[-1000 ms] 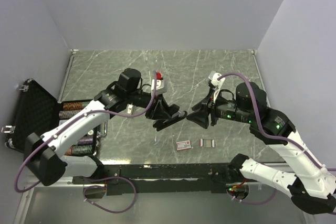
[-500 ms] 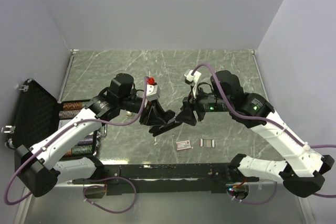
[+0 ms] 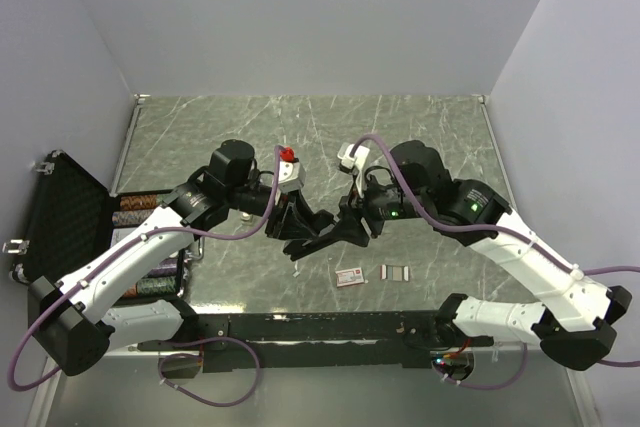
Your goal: Unload the staples from the stapler
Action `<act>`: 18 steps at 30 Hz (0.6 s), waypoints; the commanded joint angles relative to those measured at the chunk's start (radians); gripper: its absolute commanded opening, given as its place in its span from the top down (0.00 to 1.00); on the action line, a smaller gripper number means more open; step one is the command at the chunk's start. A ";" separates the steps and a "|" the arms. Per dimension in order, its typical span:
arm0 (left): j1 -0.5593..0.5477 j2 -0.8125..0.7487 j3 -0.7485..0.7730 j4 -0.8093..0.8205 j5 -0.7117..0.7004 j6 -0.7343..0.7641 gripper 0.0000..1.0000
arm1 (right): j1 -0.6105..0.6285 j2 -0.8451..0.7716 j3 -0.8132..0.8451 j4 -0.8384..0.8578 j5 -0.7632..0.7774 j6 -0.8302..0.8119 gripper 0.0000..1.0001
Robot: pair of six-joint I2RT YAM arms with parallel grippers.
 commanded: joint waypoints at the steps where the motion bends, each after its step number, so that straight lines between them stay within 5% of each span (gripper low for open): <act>1: -0.004 -0.036 0.011 0.062 0.071 -0.018 0.99 | 0.005 -0.017 -0.023 0.035 -0.003 -0.027 0.41; 18: -0.002 -0.034 0.000 0.103 0.117 -0.049 0.99 | 0.015 -0.017 -0.075 0.118 -0.040 -0.010 0.56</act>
